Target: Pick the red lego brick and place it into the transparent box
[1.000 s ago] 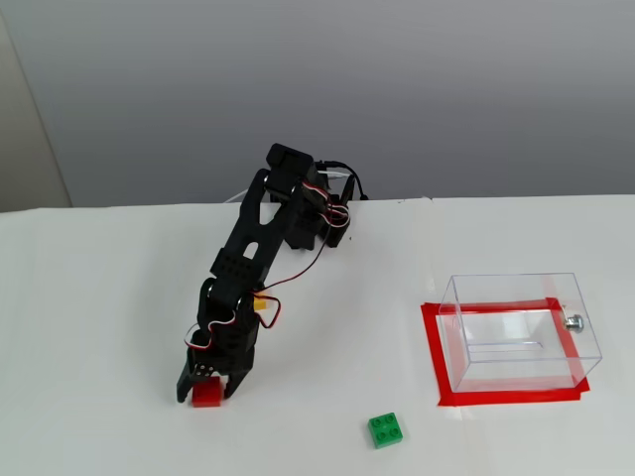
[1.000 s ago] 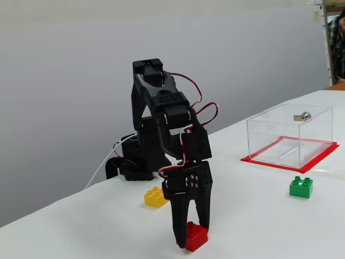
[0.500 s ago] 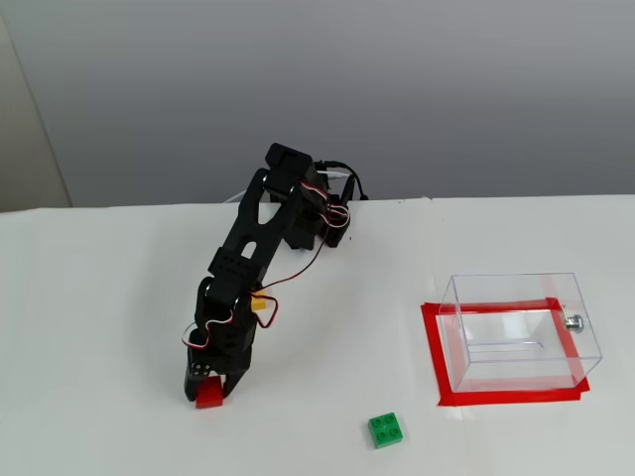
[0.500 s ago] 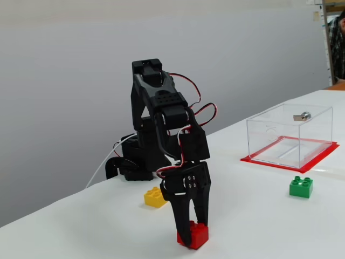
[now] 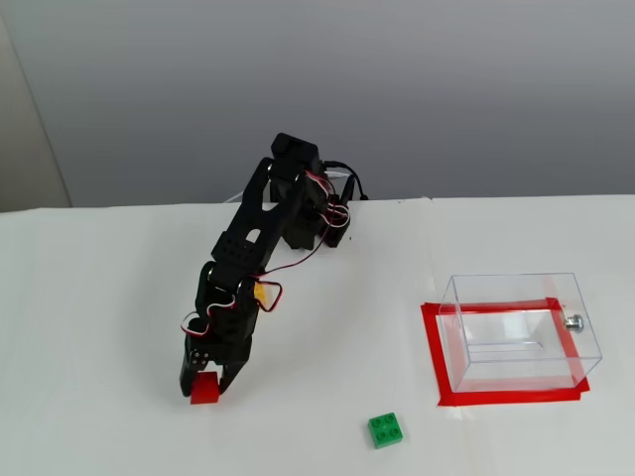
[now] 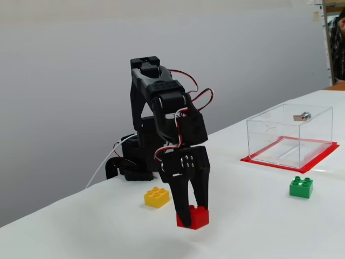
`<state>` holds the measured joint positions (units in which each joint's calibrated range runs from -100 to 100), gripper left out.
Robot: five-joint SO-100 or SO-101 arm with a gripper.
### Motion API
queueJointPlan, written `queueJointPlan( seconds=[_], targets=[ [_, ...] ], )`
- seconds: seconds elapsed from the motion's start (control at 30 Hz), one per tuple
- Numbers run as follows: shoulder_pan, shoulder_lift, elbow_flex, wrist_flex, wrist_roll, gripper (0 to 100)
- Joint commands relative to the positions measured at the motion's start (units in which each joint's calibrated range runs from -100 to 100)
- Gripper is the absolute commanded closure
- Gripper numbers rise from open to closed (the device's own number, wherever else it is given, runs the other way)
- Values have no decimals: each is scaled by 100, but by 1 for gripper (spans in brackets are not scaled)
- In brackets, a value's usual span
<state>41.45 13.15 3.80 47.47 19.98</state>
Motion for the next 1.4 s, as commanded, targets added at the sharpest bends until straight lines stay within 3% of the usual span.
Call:
queueJointPlan(
  seconds=[0.0, 0.4, 0.87, 1.37],
  targets=[
    [-31, -912, 172, 22, -114, 91],
    [-563, -2558, 308, 971, -845, 91],
    [-1739, -2719, -1103, 2329, -1711, 91],
    [-4127, -2711, -2152, 2651, -1758, 91]
  ],
)
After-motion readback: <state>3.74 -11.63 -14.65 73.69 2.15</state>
